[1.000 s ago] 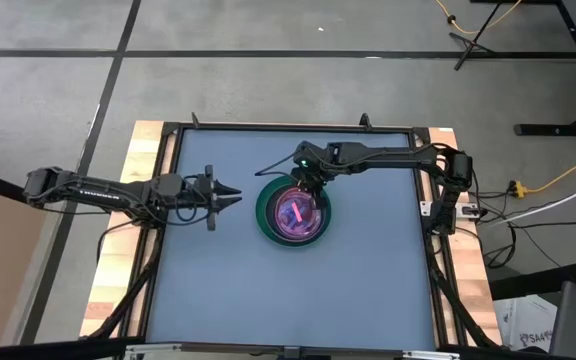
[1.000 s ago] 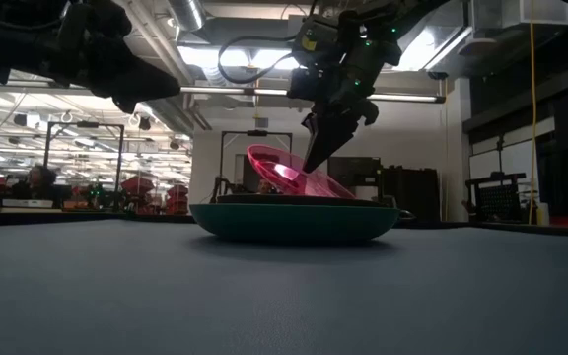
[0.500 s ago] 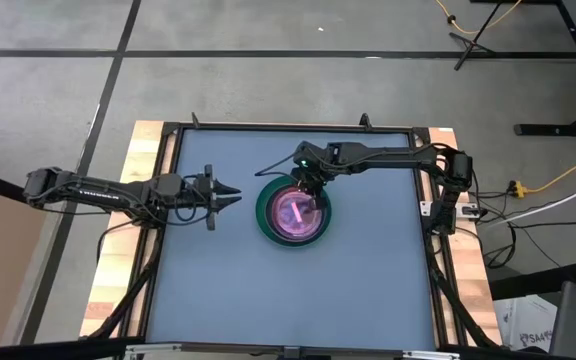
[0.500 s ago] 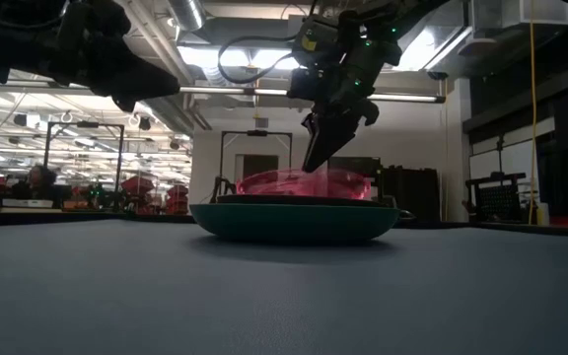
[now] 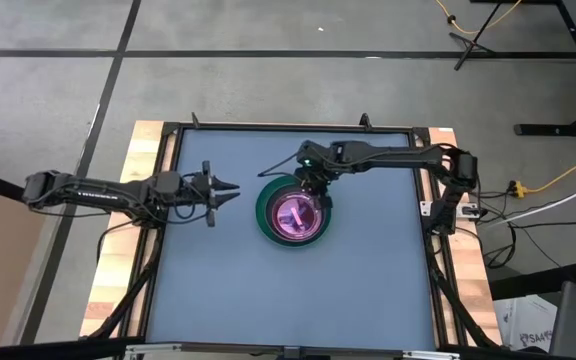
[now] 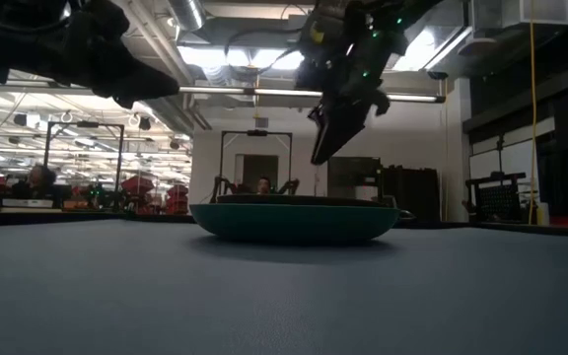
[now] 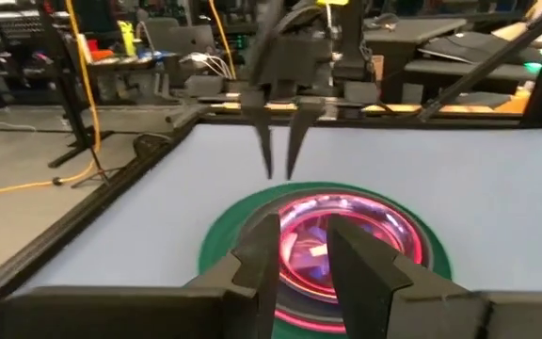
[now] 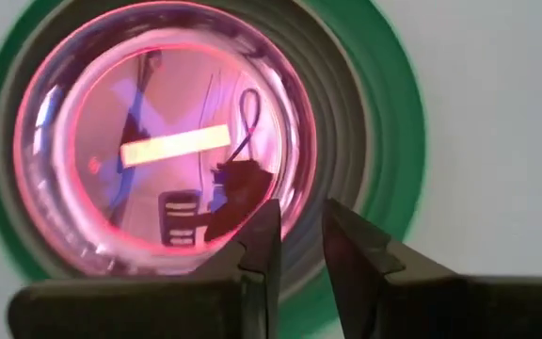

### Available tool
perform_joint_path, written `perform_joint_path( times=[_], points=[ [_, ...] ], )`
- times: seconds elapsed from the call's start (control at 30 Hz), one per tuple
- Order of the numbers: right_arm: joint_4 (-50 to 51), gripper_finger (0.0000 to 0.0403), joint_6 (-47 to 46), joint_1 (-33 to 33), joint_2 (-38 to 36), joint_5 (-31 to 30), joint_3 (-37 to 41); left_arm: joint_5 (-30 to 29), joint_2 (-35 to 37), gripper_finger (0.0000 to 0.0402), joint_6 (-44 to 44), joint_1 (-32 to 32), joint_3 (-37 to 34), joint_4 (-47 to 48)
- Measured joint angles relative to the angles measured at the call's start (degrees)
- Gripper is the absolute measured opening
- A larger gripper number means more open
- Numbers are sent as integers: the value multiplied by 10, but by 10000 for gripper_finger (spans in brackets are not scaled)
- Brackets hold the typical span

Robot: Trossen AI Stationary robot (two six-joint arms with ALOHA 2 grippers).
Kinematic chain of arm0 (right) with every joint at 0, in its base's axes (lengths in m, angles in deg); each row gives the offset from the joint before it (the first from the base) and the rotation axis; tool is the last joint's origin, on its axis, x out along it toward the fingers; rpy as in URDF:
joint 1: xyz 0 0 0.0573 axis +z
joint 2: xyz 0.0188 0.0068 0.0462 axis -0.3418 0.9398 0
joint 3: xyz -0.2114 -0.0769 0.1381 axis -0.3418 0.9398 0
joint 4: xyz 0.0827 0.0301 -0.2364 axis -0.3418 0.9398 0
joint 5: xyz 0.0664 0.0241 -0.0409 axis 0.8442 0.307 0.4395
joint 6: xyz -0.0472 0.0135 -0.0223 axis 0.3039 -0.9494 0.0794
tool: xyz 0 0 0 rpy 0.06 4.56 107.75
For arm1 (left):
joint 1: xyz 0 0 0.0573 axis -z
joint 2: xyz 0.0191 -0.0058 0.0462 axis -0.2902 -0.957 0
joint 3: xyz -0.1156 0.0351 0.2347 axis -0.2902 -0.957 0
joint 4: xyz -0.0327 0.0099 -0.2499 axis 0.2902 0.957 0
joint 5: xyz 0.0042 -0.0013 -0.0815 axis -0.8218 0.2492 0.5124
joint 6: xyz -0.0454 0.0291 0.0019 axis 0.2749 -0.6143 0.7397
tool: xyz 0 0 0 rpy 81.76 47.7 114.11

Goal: Stack plastic plates
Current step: Return to Home Position

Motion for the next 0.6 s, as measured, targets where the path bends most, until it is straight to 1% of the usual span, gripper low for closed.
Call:
perform_joint_path(
  times=[0.27,0.43,0.53,0.6],
  points=[
    [29,72,66,0,-90,0,0,3,56,84,-13,-40,0,64],
    [39,72,66,0,-163,-1,0,71,84,84,-15,-62,-1,79],
    [48,72,66,0,-209,-1,0,105,97,84,-21,-72,-29,50],
    [54,72,66,0,-239,-2,0,105,110,84,-16,-78,-65,9]
  ],
)
